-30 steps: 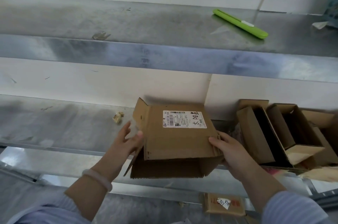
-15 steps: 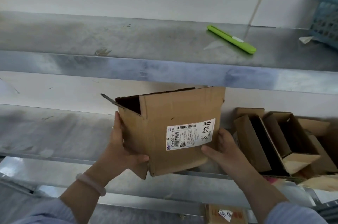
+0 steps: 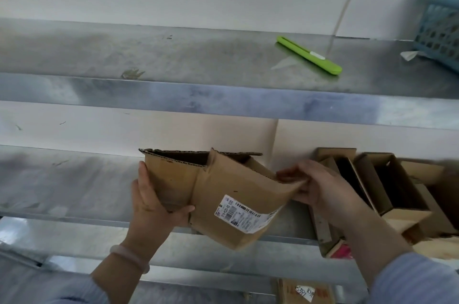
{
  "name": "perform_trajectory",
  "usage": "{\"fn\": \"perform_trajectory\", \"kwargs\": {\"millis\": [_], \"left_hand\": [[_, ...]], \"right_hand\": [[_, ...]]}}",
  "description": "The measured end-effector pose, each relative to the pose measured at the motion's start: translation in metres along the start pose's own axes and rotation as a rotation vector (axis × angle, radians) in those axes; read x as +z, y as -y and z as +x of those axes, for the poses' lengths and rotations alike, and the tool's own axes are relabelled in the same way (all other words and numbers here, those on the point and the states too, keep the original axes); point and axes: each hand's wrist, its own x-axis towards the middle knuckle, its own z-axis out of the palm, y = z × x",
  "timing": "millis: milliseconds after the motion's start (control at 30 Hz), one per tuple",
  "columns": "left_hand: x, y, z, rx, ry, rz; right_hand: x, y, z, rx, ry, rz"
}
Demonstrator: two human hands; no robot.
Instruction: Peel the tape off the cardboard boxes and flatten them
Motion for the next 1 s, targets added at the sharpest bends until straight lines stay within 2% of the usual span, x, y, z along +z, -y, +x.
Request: {"fn": "perform_trajectory", "kwargs": {"millis": [100, 167, 233, 400, 467, 600, 667, 767, 800, 867, 1000], "left_hand": [[-0.003, 0.000, 0.007, 0.086, -0.027, 0.052], [-0.004, -0.005, 0.011, 0.135, -0.050, 0.081], [-0.002, -0.010, 0.013, 0.179, -0.064, 0.103], [0.003, -0.027, 0.018, 0.256, -0.092, 0.161], [0.003, -0.029, 0.020, 0.243, -0.074, 0.178], [-0.001, -0.024, 0.023, 0.130, -0.004, 0.184], [-0.002, -0.023, 0.021, 0.006, 0.057, 0.173], [-0.001, -0.027, 0.017, -0.181, 0.158, 0.140], [0.000, -0.027, 0.016, -0.253, 0.201, 0.116], [0.004, -0.022, 0.013, -0.416, 0.301, 0.058], [0.010, -0.002, 0.000, -0.605, 0.516, 0.047]], "right_hand": [[-0.005, 0.026, -0.002, 0.084, 0.122, -0.438], [-0.001, 0.044, -0.001, 0.053, 0.159, -0.879], [0.009, 0.055, 0.001, 0.019, 0.200, -1.200], [0.028, 0.046, 0.011, -0.053, 0.177, -1.555], [0.028, 0.043, 0.014, -0.043, 0.151, -1.542], [0.015, 0.061, 0.020, -0.061, 0.030, -1.317], [0.005, 0.070, 0.019, -0.106, -0.069, -1.096], [-0.003, 0.060, 0.017, -0.090, -0.292, -0.585], [-0.002, 0.052, 0.016, -0.098, -0.354, -0.480], [0.003, 0.027, 0.016, -0.120, -0.389, -0.449], [0.022, -0.041, 0.014, -0.016, -0.184, -0.610]]}}
